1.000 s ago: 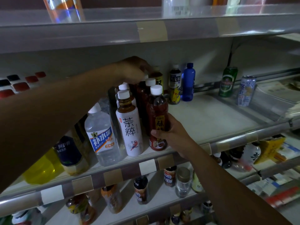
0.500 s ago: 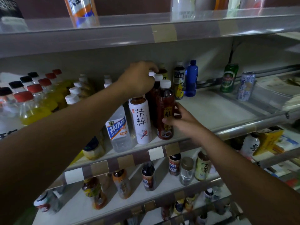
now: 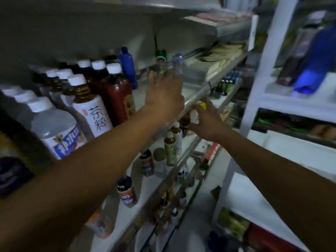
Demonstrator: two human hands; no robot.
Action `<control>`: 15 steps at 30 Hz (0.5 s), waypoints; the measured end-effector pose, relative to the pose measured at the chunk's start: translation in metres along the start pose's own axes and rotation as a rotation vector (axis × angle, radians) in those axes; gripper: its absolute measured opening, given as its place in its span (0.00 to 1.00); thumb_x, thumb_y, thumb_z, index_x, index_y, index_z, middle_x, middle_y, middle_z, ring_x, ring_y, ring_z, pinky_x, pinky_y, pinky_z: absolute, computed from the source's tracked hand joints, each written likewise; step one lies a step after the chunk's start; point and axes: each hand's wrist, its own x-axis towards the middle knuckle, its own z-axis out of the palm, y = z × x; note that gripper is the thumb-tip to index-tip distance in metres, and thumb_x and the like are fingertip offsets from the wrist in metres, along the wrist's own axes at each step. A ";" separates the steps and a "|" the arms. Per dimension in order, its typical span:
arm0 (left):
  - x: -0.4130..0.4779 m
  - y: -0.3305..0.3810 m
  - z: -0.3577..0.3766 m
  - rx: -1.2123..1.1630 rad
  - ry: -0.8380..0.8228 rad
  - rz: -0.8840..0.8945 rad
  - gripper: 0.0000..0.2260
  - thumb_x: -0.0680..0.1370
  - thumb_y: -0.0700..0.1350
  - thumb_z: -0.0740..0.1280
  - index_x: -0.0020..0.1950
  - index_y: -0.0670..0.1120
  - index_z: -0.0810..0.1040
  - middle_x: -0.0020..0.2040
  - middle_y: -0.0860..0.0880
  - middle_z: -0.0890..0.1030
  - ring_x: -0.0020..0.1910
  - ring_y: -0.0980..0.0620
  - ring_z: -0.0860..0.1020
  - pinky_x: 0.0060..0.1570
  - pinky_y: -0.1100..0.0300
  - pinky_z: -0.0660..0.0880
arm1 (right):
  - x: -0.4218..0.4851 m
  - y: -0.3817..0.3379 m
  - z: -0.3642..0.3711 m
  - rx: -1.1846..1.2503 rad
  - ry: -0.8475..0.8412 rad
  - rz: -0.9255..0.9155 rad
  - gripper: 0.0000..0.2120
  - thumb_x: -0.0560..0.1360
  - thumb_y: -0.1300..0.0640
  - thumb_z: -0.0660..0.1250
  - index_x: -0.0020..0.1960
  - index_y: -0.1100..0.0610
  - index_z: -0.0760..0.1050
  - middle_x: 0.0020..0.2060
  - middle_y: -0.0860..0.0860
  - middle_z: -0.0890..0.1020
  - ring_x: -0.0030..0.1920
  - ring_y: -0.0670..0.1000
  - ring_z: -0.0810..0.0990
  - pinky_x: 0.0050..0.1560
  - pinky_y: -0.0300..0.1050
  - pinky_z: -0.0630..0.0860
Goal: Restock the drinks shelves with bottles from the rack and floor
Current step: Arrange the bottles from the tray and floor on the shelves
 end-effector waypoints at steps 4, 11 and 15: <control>-0.033 0.026 0.052 -0.153 -0.089 0.138 0.20 0.77 0.44 0.63 0.69 0.46 0.71 0.67 0.41 0.69 0.62 0.37 0.69 0.59 0.46 0.70 | -0.069 0.015 0.010 -0.149 -0.019 0.196 0.36 0.75 0.47 0.70 0.79 0.51 0.58 0.79 0.61 0.49 0.77 0.66 0.53 0.73 0.59 0.56; -0.098 0.105 0.127 -0.283 -0.352 0.337 0.24 0.77 0.42 0.64 0.73 0.49 0.64 0.76 0.42 0.59 0.71 0.36 0.60 0.63 0.42 0.69 | -0.190 0.061 0.013 -0.321 -0.072 0.553 0.35 0.76 0.46 0.67 0.79 0.49 0.56 0.79 0.57 0.48 0.76 0.65 0.51 0.73 0.59 0.55; -0.142 0.150 0.157 -0.307 -0.552 0.423 0.29 0.77 0.42 0.65 0.76 0.50 0.59 0.77 0.43 0.55 0.72 0.35 0.60 0.63 0.41 0.69 | -0.255 0.089 0.023 -0.331 -0.104 0.699 0.34 0.75 0.48 0.67 0.77 0.52 0.58 0.78 0.58 0.51 0.74 0.65 0.55 0.71 0.58 0.57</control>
